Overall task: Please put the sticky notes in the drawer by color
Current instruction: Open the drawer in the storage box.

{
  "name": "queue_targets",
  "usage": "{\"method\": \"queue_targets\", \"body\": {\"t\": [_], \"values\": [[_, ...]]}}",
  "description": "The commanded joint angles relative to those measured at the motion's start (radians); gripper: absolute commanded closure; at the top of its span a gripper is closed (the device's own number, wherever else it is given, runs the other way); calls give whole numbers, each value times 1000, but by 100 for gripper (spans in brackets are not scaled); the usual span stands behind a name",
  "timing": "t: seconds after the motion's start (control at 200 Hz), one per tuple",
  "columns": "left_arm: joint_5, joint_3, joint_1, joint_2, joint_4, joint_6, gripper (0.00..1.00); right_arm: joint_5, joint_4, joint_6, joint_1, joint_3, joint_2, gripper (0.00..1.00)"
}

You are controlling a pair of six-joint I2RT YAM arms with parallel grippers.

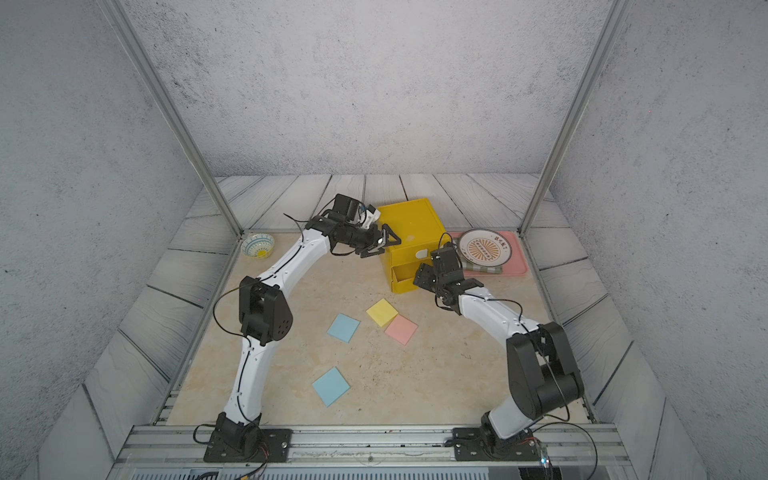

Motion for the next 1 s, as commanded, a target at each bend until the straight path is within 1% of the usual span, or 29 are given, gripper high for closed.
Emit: {"method": "queue_targets", "body": {"t": [0.0, 0.145, 0.26, 0.425, 0.535, 0.595, 0.645, 0.826, 0.931, 0.991], "values": [[-30, 3, 7, 48, -77, 18, 8, 17, -112, -48, -9, -42, -77, 28], [-31, 6, 8, 55, -77, 18, 8, 24, -165, -73, -10, -80, -165, 27], [-31, 11, 8, 64, -75, 11, 8, 39, -170, -80, -10, -111, -231, 27], [-31, 21, 9, 69, -78, 8, 8, 36, -172, -89, -10, -97, -253, 27], [-32, 30, 9, 64, -96, 16, 8, -55, -256, -124, -5, -45, -251, 27], [-33, 37, 8, 56, -107, 22, 8, -131, -235, -130, -3, -78, -280, 27], [-33, 44, 9, 44, -118, 28, 8, -160, -230, -137, 1, -116, -315, 27], [-34, 53, 8, -21, -136, 33, 7, -269, -263, -237, 24, -204, -420, 26], [-32, 62, 13, -67, -152, 38, 5, -362, -272, -284, 30, -237, -423, 25], [-28, 61, 19, -96, -161, 39, 5, -388, -276, -306, 41, -249, -406, 25]]}}
